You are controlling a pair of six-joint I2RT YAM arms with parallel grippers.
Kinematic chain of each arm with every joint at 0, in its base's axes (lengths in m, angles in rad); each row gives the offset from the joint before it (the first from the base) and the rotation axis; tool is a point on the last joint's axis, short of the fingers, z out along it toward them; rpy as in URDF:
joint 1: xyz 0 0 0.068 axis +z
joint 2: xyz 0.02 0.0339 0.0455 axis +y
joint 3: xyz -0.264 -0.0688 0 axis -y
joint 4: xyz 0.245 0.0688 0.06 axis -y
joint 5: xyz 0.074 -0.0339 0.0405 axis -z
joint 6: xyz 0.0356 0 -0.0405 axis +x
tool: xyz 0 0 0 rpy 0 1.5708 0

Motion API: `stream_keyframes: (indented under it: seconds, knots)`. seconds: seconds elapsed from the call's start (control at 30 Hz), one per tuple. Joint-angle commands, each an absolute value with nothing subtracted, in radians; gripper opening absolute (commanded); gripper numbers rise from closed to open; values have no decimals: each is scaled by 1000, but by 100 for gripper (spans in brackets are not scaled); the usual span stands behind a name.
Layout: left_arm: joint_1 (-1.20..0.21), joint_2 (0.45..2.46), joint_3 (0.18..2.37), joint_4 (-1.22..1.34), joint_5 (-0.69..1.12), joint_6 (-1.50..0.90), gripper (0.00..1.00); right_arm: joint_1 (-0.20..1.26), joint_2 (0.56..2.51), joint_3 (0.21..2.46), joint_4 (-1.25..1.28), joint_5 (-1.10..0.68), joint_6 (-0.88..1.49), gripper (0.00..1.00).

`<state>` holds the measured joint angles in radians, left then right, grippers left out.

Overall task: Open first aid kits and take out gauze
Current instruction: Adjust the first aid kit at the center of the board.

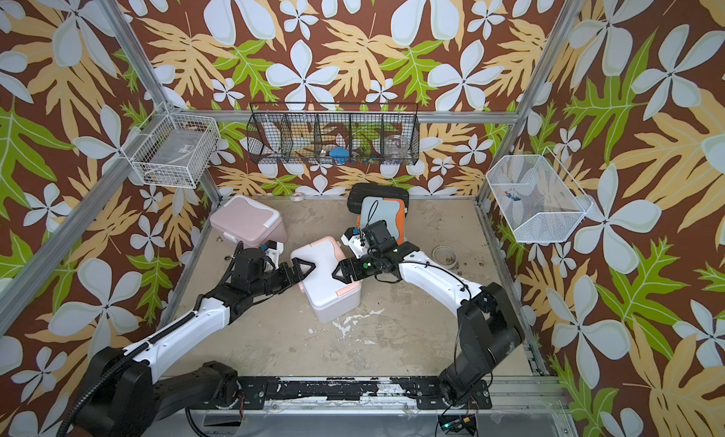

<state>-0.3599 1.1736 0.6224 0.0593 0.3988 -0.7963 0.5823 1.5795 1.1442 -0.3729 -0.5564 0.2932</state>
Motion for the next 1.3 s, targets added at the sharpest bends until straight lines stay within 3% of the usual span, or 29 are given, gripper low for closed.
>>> stream_keyframes:
  seconds: [0.0,0.37,0.8,1.27]
  knots:
    - [-358,1191,636,69,415,-784,100,584,1521,1087,-353,-558,337,84]
    - [-358,1182,636,47,426,-782,100,553,1410,1052,-371,-409,368,89]
    - [-403,1026,510,51,449,-891,99,529,1422,1050,-356,-497,343,91]
    - [-419,1227,591,264,570,-903,99,635,1332,914,-307,-634,412,83]
